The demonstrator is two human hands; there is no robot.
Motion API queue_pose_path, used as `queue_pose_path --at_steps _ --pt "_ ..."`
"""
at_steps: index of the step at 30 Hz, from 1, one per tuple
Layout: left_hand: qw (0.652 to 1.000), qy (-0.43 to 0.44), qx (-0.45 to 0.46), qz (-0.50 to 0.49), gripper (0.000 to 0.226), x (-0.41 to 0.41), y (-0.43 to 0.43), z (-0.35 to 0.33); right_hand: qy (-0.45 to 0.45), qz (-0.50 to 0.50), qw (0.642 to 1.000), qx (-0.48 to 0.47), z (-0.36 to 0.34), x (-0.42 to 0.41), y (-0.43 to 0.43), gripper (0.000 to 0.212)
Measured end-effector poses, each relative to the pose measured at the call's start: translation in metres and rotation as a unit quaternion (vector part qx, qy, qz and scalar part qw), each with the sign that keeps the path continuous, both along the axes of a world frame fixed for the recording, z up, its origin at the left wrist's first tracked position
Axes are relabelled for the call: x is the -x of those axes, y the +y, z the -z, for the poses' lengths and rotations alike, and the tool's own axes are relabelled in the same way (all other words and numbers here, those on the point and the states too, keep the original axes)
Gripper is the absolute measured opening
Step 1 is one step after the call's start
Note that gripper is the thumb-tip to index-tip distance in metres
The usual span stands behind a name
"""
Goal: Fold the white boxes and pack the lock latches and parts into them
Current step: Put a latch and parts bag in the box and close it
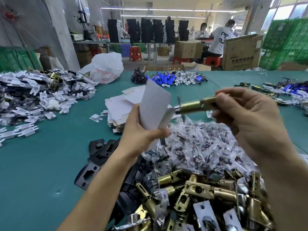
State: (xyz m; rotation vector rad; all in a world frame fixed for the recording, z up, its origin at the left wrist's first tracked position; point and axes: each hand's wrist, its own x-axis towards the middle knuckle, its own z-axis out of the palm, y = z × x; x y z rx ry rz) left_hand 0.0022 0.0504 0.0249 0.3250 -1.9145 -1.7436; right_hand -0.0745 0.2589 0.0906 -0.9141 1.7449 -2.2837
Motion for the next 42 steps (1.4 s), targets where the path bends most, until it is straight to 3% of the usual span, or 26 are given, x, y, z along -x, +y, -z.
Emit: queue_pose_path --at_steps 6,19,29,38,42 --pt "0.981 -0.026 0.089 0.172 0.085 -0.005 0.01 0.003 0.077 0.174 0.981 0.033 -0.004 -0.006 -0.002 0.014" --pt "0.986 -0.03 0.107 0.125 0.084 -0.002 0.019 0.006 0.145 0.196 0.97 -0.016 -0.008 -0.017 -0.007 0.014" --pt "0.977 -0.021 0.169 0.128 0.08 -0.002 0.028 0.001 0.192 0.202 0.931 -0.234 0.004 -0.02 -0.018 0.017" --pt "0.984 -0.022 0.133 0.117 0.077 0.001 0.021 0.009 0.22 0.137 0.925 -0.278 0.002 -0.018 -0.018 0.021" --pt "0.989 -0.01 0.037 0.142 0.085 0.001 0.016 0.011 0.178 0.14 0.94 -0.255 0.002 -0.012 -0.015 0.025"
